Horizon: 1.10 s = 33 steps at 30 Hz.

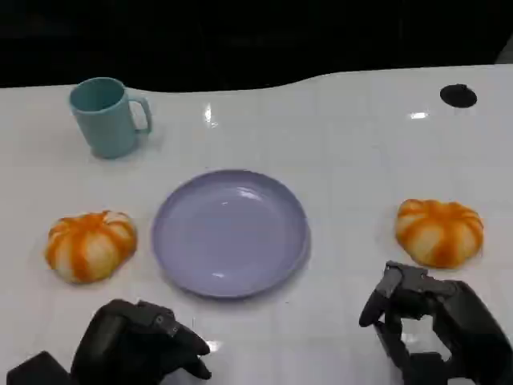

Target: Grasp the bread from the table and place it into the plate.

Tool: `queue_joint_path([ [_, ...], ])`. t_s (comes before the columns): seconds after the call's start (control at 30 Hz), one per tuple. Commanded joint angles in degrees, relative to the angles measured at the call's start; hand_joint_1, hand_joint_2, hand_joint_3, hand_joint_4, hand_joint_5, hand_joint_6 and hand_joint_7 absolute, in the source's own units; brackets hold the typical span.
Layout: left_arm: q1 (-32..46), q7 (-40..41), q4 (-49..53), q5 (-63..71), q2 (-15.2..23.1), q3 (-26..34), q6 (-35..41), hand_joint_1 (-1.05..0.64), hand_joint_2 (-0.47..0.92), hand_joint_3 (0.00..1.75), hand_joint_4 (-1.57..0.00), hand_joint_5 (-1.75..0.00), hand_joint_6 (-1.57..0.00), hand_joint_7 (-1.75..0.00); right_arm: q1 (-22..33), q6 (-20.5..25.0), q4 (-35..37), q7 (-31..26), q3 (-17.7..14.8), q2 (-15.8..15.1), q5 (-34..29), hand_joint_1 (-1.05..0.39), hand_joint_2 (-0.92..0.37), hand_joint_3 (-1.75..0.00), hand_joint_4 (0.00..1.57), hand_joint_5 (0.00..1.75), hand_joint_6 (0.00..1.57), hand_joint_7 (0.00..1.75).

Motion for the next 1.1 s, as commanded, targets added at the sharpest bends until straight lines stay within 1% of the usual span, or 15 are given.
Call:
queue_joint_path([
  [0.03, 0.0, 0.1, 0.1, -0.2, 0.9, 0.5, -0.2, -1.05, 0.91, 0.00, -1.44, -0.66, -1.57, -0.22, -0.2, -0.7, 0.6, 0.0, -1.0, -0.8, 0.3, -0.23, -0.45, -1.23, 0.86, 1.75, 0.74, 1.48],
  [0.17, 0.1, 0.2, -0.2, -0.3, 0.9, 0.5, 0.2, -1.05, 0.91, 0.00, -1.44, -0.66, -1.57, -0.22, -0.1, -0.2, 0.4, 0.2, -0.9, -0.8, 0.5, -0.22, -0.45, -1.23, 0.86, 1.75, 0.74, 1.48],
  [0.57, -0.1, 0.0, 0.1, -0.3, 1.0, 0.5, 0.0, -1.05, 0.91, 0.00, -1.44, -0.66, -1.57, -0.23, -0.5, -1.7, 1.4, -0.1, -1.0, -0.7, -0.1, -0.21, -0.46, -1.23, 0.86, 1.75, 0.73, 1.48],
  [0.77, -0.2, 0.1, 0.3, -0.2, 1.1, 0.6, 0.0, -1.05, 0.91, 0.00, -1.44, -0.66, -1.57, -0.23, -0.5, -1.2, 1.3, -0.2, -1.0, -0.7, -0.1, -0.22, -0.46, -1.22, 0.86, 1.75, 0.73, 1.48],
  [0.93, -0.2, -0.2, 0.3, -0.7, 1.0, 0.6, 0.5, -1.05, 0.91, 0.00, -1.44, -0.66, -1.57, -0.23, -0.5, -2.0, 1.7, -0.8, -1.2, -0.5, -0.7, -0.22, -0.46, -1.21, 0.84, 1.75, 0.74, 1.46],
  [0.97, -0.3, -0.2, 0.4, -0.6, 1.0, 0.6, 0.2, -1.05, 0.90, 0.00, -1.44, -0.66, -1.57, -0.23, -0.5, -2.0, 1.6, -0.6, -1.2, -0.3, 0.0, -0.22, -0.46, -1.21, 0.84, 1.75, 0.74, 1.46],
  [1.03, -0.3, 0.0, 0.6, -0.4, 1.0, 0.6, -0.1, -1.05, 0.91, 0.00, -1.44, -0.66, -1.57, -0.22, -0.5, -1.7, 1.4, 0.0, -1.3, -0.1, 1.2, -0.20, -0.58, -0.96, 0.83, 1.62, 0.80, 1.21],
  [1.07, -0.3, 0.1, 0.5, -0.2, 1.0, 0.6, -0.1, -1.05, 0.91, 0.00, -1.44, -0.66, -1.57, -0.22, -0.4, -1.3, 1.1, 0.3, -1.4, 0.1, 2.1, -0.20, -0.61, -0.91, 0.82, 1.60, 0.82, 1.17],
  [1.1, -0.2, 0.2, 0.4, -0.1, 1.1, 0.6, -0.1, -1.05, 0.91, 0.00, -1.44, -0.66, -1.57, -0.22, -0.4, -1.0, 1.0, 0.5, -1.4, 0.2, 2.6, -0.20, -0.67, -0.77, 0.82, 1.54, 0.82, 1.10],
])
